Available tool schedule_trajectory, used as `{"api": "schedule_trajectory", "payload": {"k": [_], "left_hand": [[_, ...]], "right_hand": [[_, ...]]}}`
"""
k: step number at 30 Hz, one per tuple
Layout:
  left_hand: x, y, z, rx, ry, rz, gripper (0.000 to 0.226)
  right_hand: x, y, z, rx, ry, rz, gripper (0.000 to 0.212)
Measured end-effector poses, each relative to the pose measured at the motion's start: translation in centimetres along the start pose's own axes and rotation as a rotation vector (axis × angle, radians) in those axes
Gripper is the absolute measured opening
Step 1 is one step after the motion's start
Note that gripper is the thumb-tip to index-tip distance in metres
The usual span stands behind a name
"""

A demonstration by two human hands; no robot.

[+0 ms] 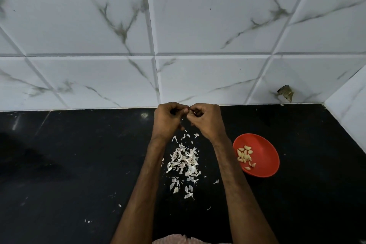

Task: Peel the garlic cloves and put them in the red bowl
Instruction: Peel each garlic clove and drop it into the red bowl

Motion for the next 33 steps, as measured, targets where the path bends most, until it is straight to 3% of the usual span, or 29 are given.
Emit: {"api": "schedule_trajectory", "payload": {"k": [10, 17, 21, 28, 33], "left_hand": [[-0.2, -0.4, 0.0, -0.068, 0.037, 0.057, 0.013], [-1.1, -1.2, -0.3, 0.027, 0.086, -0.198, 0.022], [-1.1, -1.2, -0.7, 0.047, 0.125, -0.267, 0.010], [-1.0, -1.0, -0.5, -0.052, 0.153, -0.058, 0.006], [-1.0, -0.2, -0.6, -0.145, 0.179, -0.001, 0.010]], "right_hand": [[-0.8, 0.5, 0.2, -0.110, 0.070, 0.128, 0.009], [-0.5, 0.2, 0.1, -0.108, 0.163, 0.158, 0.013], [-0.4, -0.3, 0.0, -0.057, 0.159, 0.127, 0.008], [-0.4, -0.4, 0.1, -0.037, 0.181, 0.086, 0.006], [-0.4, -0.1, 0.3, -0.123, 0.161, 0.202, 0.008]]}}
Point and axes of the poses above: each hand's wrist, its own z-axis towards the middle knuckle, its own x-axis out of the back of the hand, y = z × x, the point moved 5 cm from there along z, towards the middle knuckle, and after that the axes turned 14 degrees about -x, right-handed, at the moved point
